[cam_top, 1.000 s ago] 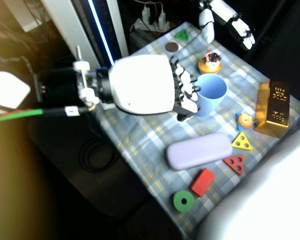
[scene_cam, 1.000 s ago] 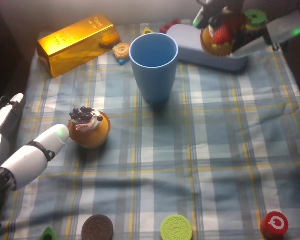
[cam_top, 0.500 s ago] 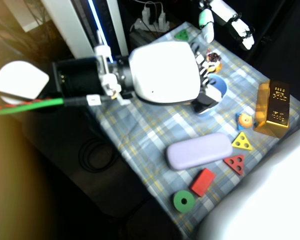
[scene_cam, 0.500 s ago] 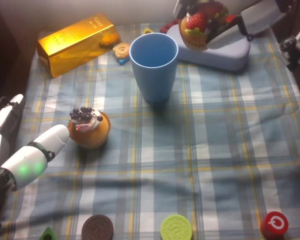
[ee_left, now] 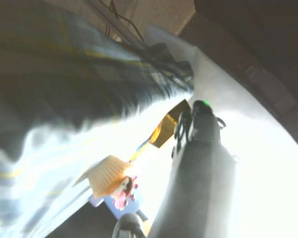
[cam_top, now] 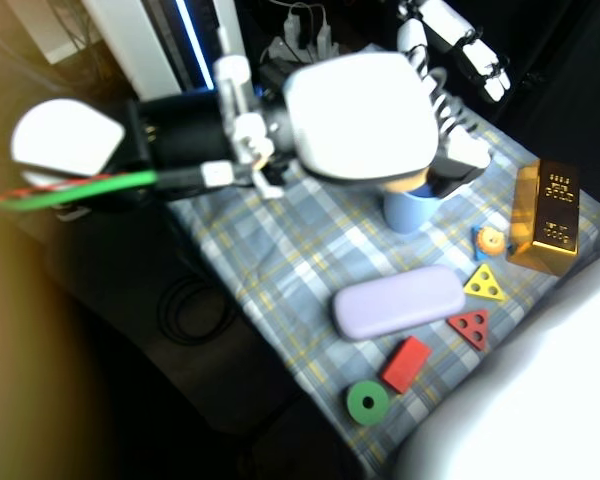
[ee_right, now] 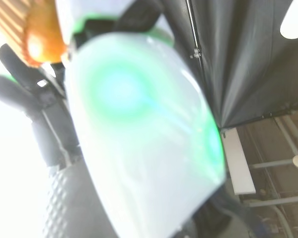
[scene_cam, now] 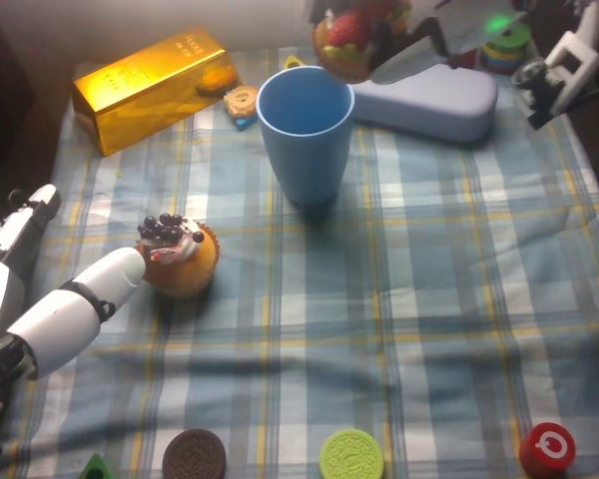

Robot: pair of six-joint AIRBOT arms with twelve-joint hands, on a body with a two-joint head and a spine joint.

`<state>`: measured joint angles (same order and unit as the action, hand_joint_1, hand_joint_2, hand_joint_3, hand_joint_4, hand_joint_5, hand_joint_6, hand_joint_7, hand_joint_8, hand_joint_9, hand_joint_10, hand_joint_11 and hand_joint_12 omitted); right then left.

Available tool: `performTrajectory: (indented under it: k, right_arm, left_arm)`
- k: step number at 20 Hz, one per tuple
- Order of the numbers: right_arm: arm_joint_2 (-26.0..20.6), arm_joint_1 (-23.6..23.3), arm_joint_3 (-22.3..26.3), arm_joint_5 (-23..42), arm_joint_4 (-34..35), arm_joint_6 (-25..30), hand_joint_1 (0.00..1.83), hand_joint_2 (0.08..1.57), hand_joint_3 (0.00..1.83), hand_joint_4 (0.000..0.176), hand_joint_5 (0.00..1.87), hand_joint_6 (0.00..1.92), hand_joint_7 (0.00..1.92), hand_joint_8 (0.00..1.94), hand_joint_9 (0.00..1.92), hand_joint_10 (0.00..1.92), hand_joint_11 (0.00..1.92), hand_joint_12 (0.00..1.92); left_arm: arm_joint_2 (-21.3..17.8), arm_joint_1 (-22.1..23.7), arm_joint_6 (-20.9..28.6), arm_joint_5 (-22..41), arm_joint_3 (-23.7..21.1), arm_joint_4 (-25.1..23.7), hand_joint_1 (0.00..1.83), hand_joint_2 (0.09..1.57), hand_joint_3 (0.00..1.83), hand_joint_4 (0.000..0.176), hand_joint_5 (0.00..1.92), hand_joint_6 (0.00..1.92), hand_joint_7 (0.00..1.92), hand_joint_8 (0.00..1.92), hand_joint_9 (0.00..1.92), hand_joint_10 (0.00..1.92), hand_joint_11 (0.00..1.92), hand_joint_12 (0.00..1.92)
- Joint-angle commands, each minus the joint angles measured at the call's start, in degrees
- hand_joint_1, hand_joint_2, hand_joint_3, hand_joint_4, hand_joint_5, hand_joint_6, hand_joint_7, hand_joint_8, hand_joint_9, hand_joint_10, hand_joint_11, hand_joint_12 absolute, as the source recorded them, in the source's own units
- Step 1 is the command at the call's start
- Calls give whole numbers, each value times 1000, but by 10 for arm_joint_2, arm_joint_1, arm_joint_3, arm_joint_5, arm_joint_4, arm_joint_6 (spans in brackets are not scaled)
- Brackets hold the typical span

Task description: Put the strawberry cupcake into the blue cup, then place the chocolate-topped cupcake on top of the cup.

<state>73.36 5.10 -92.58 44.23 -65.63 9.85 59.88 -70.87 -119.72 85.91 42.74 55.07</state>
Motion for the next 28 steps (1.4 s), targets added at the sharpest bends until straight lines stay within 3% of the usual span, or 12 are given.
performTrajectory:
  k: [1, 4, 5, 8, 9, 18, 20, 21, 22, 23, 24, 28]
  right_arm:
    - [-2, -11, -5, 34, 47, 1, 853, 1153, 0, 0, 526, 738, 906, 286, 734, 873, 477, 1483]
    - [10, -10, -11, 35, 50, 1, 912, 1106, 1, 0, 728, 230, 913, 220, 712, 817, 441, 1469]
    - [11, -9, -12, 35, 51, 1, 994, 1144, 0, 74, 879, 901, 970, 169, 809, 674, 560, 1350]
    - [21, -2, -21, 35, 54, 1, 1030, 1130, 1, 89, 946, 1030, 1211, 57, 1150, 427, 871, 1272]
    - [23, 0, -24, 35, 54, 1, 1081, 1106, 0, 9, 1005, 935, 1271, 56, 1210, 443, 938, 1321]
    - [47, 19, -41, 35, 56, 2, 1121, 1065, 0, 0, 1091, 791, 1330, 9, 1290, 336, 903, 1309]
    - [54, 23, -49, 35, 59, 2, 1267, 1046, 1, 0, 1112, 577, 1201, 768, 1277, 323, 882, 1323]
    - [55, 24, -51, 35, 59, 2, 1130, 1068, 0, 0, 1074, 782, 1098, 439, 1189, 336, 779, 1393]
    - [56, 24, -51, 35, 59, 2, 1070, 1100, 1, 56, 1007, 923, 1134, 241, 1153, 374, 772, 1392]
    - [57, 24, -53, 35, 59, 2, 1206, 1097, 12, 0, 988, 831, 1074, 858, 1116, 416, 723, 1485]
    - [58, 24, -53, 35, 59, 2, 1229, 1099, 1, 0, 996, 808, 1055, 988, 1095, 435, 723, 1464]
    - [58, 28, -55, 35, 59, 2, 1045, 1114, 0, 94, 970, 988, 1030, 47, 926, 495, 554, 1545]
  left_arm:
    - [-4, 5, 2, 61, 3, -24, 0, 989, 3, 107, 134, 7, 211, 8, 165, 7, 14, 86]
    - [-4, 6, 2, 61, 3, -25, 0, 985, 1, 116, 137, 6, 212, 6, 169, 7, 28, 97]
    - [-4, 6, 2, 61, 3, -25, 0, 979, 0, 119, 123, 0, 195, 0, 151, 1, 7, 90]
    - [-4, 8, 2, 58, 4, -28, 0, 999, 2, 89, 127, 1, 207, 2, 180, 0, 4, 193]
    - [-4, 8, 2, 58, 4, -28, 0, 1001, 2, 84, 127, 2, 208, 3, 175, 0, 0, 192]
    - [-5, 9, 2, 60, 4, -30, 0, 976, 0, 98, 126, 1, 207, 1, 180, 1, 0, 248]
    - [-4, 9, 2, 58, 4, -30, 0, 988, 4, 87, 113, 4, 194, 7, 163, 8, 1, 172]
    - [-4, 9, 2, 58, 4, -31, 0, 978, 0, 99, 116, 4, 200, 6, 164, 6, 0, 127]
    - [-4, 9, 3, 58, 3, -31, 0, 985, 3, 94, 124, 6, 208, 8, 171, 8, 0, 120]
    - [-4, 9, 3, 59, 3, -31, 0, 986, 3, 93, 128, 7, 214, 9, 175, 8, 0, 116]
    - [-5, 9, 3, 60, 2, -30, 0, 984, 2, 88, 138, 10, 225, 13, 188, 13, 9, 121]
    - [-4, 9, 3, 59, 2, -30, 0, 993, 5, 90, 137, 3, 219, 5, 195, 6, 15, 134]
